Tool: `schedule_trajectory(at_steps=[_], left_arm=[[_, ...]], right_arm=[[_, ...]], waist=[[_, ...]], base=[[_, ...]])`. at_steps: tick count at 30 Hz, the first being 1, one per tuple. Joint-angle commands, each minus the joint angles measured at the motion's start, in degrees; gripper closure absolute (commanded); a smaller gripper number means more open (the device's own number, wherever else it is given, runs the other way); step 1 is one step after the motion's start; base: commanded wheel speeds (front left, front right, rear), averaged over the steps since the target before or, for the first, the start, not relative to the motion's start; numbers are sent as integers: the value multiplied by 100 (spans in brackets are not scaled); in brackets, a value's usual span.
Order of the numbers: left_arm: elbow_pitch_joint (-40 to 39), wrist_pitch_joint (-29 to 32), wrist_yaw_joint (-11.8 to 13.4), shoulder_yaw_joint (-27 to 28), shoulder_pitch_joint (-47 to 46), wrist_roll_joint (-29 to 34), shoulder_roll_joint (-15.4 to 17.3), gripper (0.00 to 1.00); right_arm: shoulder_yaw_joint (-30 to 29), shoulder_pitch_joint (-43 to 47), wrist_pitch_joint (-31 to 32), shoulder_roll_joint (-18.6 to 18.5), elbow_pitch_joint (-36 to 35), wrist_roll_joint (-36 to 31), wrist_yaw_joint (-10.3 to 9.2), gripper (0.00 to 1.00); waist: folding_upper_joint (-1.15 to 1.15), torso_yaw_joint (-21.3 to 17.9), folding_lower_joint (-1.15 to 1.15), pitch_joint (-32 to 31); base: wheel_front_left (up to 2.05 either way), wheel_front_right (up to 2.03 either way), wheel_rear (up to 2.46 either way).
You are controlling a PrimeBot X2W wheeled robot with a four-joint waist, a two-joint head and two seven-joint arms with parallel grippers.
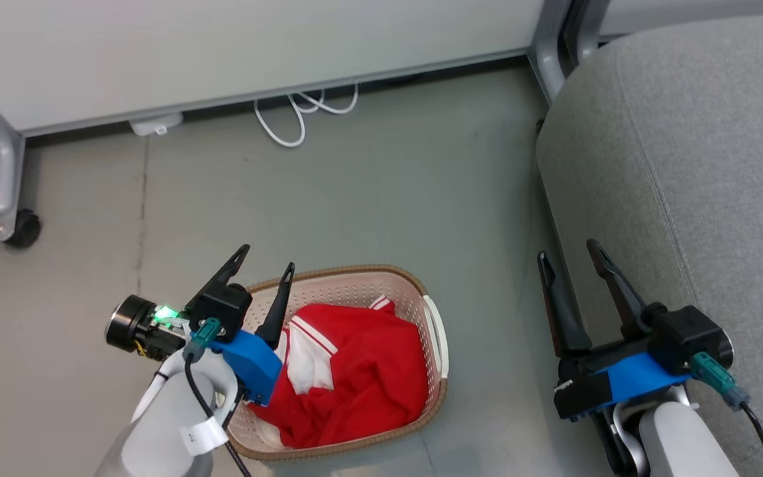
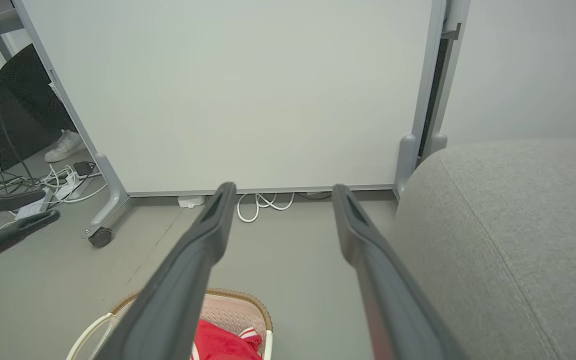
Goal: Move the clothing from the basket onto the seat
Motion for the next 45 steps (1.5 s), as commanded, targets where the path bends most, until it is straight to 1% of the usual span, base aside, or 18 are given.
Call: schedule_trajectory(at_steps=[1, 7, 11, 14, 18, 19, 23, 26, 31, 36, 41, 45], left_arm=[[233, -16, -5, -206, -292, -20, 118, 0], [1052, -16, -7, -933, -938, -53, 332, 0], [1666, -17, -6, -1454, -1379, 120, 434, 0], [2138, 32, -7, -1718, -1664, 229, 467, 0], [2627, 90, -7, -2114, -2012, 348, 412, 0], [2627, 90, -7, -2114, -2012, 348, 412, 0], [3018, 335, -7, -2441, -2325, 362, 368, 0], [3185, 531, -7, -2693, -2492, 379, 431, 0], [3323, 1023, -7, -2915, -2723, 299, 570, 0], [3375, 1442, -7, -2988, -2902, 229, 747, 0], [3390, 1656, -8, -3051, -3055, 200, 837, 0], [3398, 1771, 6, -3062, -3168, 166, 838, 0]], right_arm=[[27, -179, -20, -18, -51, 26, 3, 0], [90, -456, -20, -18, -186, 63, 3, 0], [99, -631, -20, -17, -250, 55, 3, 0], [80, -778, -20, -18, -309, 25, 2, 0], [62, -905, -20, -18, -369, -15, 2, 0], [62, -905, -20, -18, -369, -15, 2, 0], [41, -1060, -20, -17, -444, -29, 2, 0], [46, -1137, -20, -17, -501, -44, 2, 0], [47, -1267, -19, -18, -613, -31, 3, 0], [46, -1339, -20, -17, -732, -39, 2, 0], [52, -1368, -20, -17, -821, 0, 3, 0], [71, -1406, -20, -17, -901, 34, 3, 0]], waist=[[0, -267, -1, 511], [0, -454, -1, 1126], [0, -538, -1, 1513], [0, -583, -1, 1780], [0, -632, -1, 2115], [0, -632, -1, 2115], [0, -678, -1, 2451], [0, -723, -1, 2681], [0, -793, -1, 3013], [0, -858, -1, 3317], [0, -913, -1, 3555], [0, -947, -1, 3726]], base=[[0, 0, 0], [0, 0, 0], [0, 0, 0], [0, 0, 0], [0, 0, 0], [0, 0, 0], [0, 0, 0], [0, 0, 0], [0, 0, 0], [0, 0, 0], [0, 0, 0], [0, 0, 0]])
